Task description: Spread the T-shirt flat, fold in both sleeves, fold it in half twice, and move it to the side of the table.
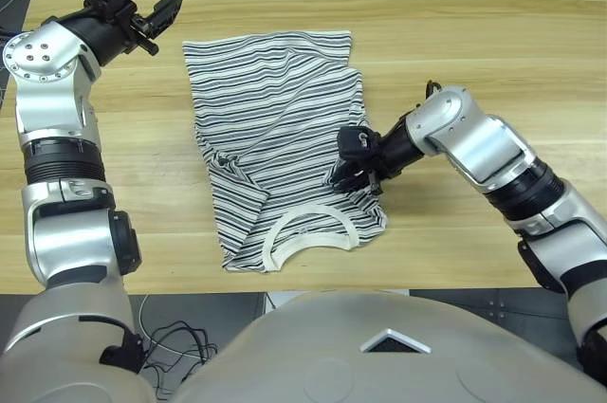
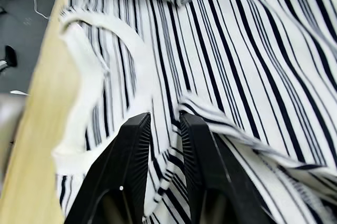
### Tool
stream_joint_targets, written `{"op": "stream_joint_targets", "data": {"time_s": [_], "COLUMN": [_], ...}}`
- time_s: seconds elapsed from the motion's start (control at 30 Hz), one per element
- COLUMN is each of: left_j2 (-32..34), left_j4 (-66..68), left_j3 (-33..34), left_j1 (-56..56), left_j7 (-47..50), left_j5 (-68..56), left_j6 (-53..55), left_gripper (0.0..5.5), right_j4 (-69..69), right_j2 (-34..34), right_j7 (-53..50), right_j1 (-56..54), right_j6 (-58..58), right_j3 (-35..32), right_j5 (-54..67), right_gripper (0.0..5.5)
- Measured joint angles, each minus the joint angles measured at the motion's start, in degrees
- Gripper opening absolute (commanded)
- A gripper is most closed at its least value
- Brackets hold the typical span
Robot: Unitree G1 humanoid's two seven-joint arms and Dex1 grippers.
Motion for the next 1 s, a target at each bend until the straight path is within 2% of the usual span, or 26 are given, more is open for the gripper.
{"op": "stream_joint_targets", "data": {"time_s": [0.3, 0.33, 0.47, 0.63, 0.7, 0.83, 0.93, 1.0], "left_j2": [-0.29, -0.29, -0.34, -0.46, -0.48, -0.5, -0.48, -0.47], "left_j4": [0.28, 0.28, 0.58, 0.58, 0.57, 0.42, 0.05, -0.11], "left_j3": [-0.03, -0.03, -0.11, -0.59, -0.68, -1.04, -1.08, -1.08], "left_j1": [-0.55, -0.56, -1.07, -1.27, -1.3, -1.31, -1.31, -1.31], "left_j7": [-0.27, -0.34, -0.5, -0.7, -0.82, -1.02, -1.02, -1.02], "left_j5": [0.01, 0.01, 0.01, 0.01, 0.01, 0.01, 0.01, 0.01], "left_j6": [-0.04, -0.05, -0.06, -0.07, -0.07, -0.07, -0.06, -0.05], "left_gripper": [2.48, 2.48, 2.48, 2.48, 2.48, 2.48, 2.48, 2.48], "right_j4": [7.63, 7.56, 5.86, 8.4, 10.82, 22.86, 27.93, 28.11], "right_j2": [5.18, 5.35, 4.86, 3.36, 2.16, -5.15, -10.97, -12.29], "right_j7": [-1.6, -1.46, 0.01, 0.5, -0.6, -7.54, -8.24, -6.83], "right_j1": [0.11, 0.11, -5.0, -7.16, -7.17, -6.74, -3.38, -0.88], "right_j6": [-1.91, -1.67, 4.3, 6.23, 2.65, -15.64, -25.78, -28.23], "right_j3": [-2.18, -3.61, -16.4, -21.03, -21.17, -16.51, -11.97, -10.58], "right_j5": [1.24, 2.43, 11.45, 14.5, 12.16, -4.16, -13.63, -15.12], "right_gripper": [1.04, 1.04, 1.04, 1.04, 1.04, 1.04, 1.04, 1.04]}}
